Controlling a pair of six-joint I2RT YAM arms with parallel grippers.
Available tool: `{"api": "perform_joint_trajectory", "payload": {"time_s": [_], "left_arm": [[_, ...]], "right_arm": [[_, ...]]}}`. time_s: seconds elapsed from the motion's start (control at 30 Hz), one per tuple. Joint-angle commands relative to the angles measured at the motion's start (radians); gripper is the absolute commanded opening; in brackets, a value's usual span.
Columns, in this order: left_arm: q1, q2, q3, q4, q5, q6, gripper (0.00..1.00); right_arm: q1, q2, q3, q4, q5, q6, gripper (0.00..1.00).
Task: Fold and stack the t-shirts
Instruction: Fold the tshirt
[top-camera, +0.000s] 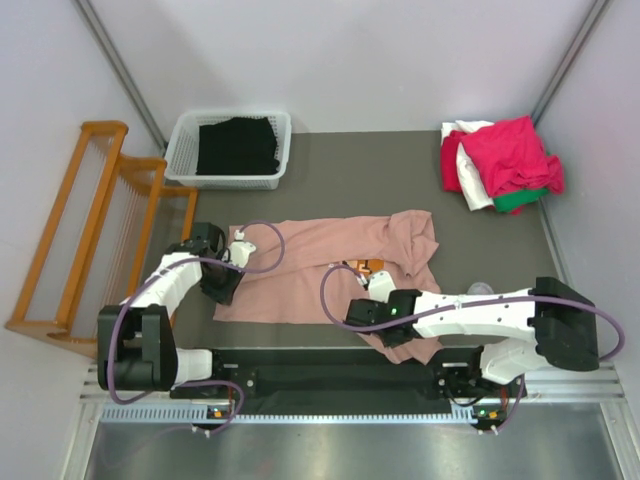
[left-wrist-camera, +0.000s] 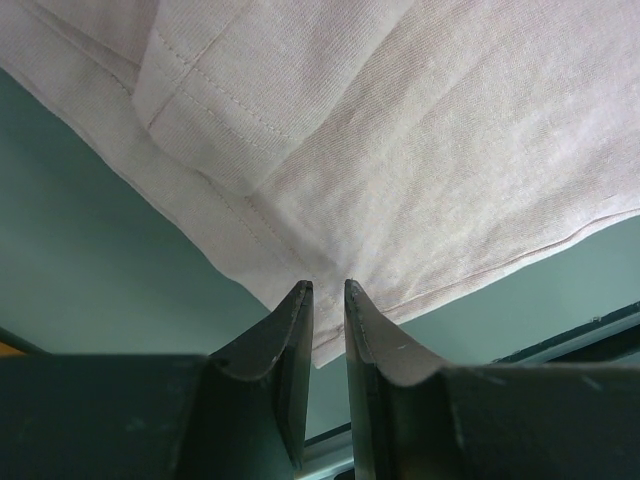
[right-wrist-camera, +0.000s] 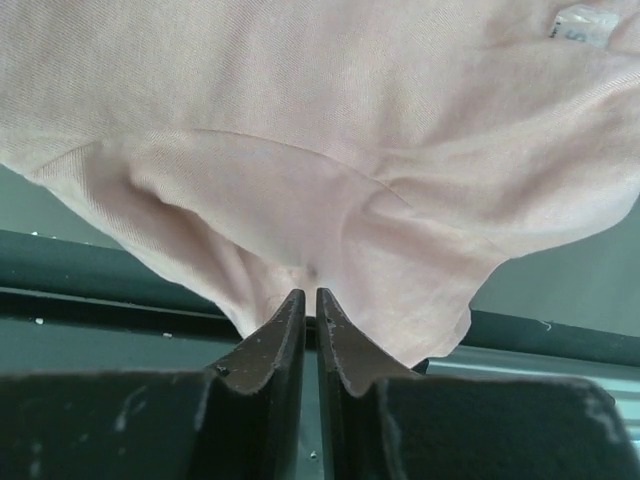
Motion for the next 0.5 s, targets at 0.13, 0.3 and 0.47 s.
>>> {"api": "perform_joint_trajectory", "payload": {"time_s": [0.13, 0.3, 0.47], "left_arm": [[0.005, 0.005, 0.038, 0.009, 0.0, 0.006, 0.24], [0.005, 0.002, 0.038, 0.003, -0.002, 0.006, 0.24], [0.005, -0.01, 0.042, -0.01, 0.006, 0.004, 0.24]], "right_arm": [[0.046, -0.037, -0.019, 0.028, -0.052, 0.028, 0.32], [0.07, -0.018, -0.016, 0.066, -0.089, 0.005, 0.42], [0.08, 0.018, -0.014, 0.092, -0.116, -0.006, 0.42]]}}
